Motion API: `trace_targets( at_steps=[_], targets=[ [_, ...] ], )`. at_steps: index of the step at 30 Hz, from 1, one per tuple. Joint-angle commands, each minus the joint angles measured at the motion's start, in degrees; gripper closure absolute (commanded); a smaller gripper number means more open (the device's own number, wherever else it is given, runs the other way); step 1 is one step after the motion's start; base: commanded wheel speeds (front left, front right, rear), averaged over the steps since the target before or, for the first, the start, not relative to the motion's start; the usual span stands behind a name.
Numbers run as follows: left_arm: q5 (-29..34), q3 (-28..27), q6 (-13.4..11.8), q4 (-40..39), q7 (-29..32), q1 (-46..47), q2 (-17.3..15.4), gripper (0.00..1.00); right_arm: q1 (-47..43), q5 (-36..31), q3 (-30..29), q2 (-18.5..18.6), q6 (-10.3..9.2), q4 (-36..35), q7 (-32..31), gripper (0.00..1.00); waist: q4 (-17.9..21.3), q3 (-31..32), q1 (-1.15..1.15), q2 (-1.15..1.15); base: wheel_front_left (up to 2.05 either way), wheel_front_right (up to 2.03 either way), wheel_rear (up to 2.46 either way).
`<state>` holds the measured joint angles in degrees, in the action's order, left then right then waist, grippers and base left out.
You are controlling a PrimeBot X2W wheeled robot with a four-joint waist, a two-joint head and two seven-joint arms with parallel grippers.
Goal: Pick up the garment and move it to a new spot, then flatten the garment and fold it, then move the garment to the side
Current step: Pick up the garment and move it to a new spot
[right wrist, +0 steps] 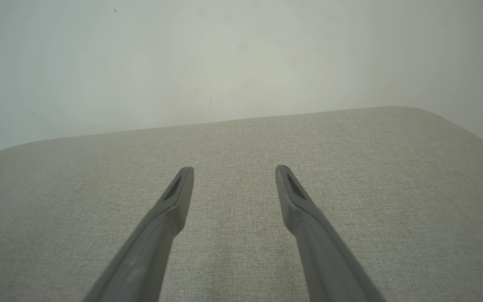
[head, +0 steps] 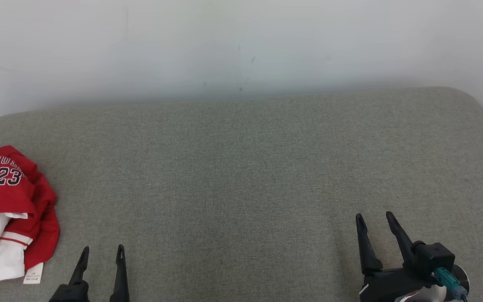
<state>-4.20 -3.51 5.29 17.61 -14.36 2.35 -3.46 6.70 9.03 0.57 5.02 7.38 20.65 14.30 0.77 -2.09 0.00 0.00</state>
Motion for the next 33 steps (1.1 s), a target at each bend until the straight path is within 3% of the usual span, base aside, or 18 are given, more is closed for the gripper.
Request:
trace_targets(
  at_steps=[1,14,20,33],
  targets=[
    [1.63,0.00,-0.05,-0.12,-0.54,-0.88,0.05,0.00,-0.18,-1.57,0.11,-0.02,0.20,-0.02,0.58,0.00,-0.04,-0.03,0.00,0.00,0.00,0.00,0.00],
    [2.68,-0.65,-0.23,0.11,-0.87,-0.61,0.22,0.00,-0.70,-2.57,0.92,-0.30,0.21,-0.09,0.97,0.00,-2.87,-0.22,0.00,0.00,0.00,0.00,0.00],
    [2.36,-1.14,-0.31,0.54,-0.87,-1.32,0.34,0.00,-0.94,-2.36,2.01,-0.44,0.21,0.22,0.87,0.00,-8.18,0.28,0.00,0.00,0.00,0.00,0.00],
    [1.64,-5.07,-0.80,1.56,-0.87,-3.10,0.25,0.00,-1.40,-1.90,4.68,-0.51,0.20,1.11,0.87,0.00,-24.03,0.69,0.00,0.00,0.00,0.00,0.00]
  ],
)
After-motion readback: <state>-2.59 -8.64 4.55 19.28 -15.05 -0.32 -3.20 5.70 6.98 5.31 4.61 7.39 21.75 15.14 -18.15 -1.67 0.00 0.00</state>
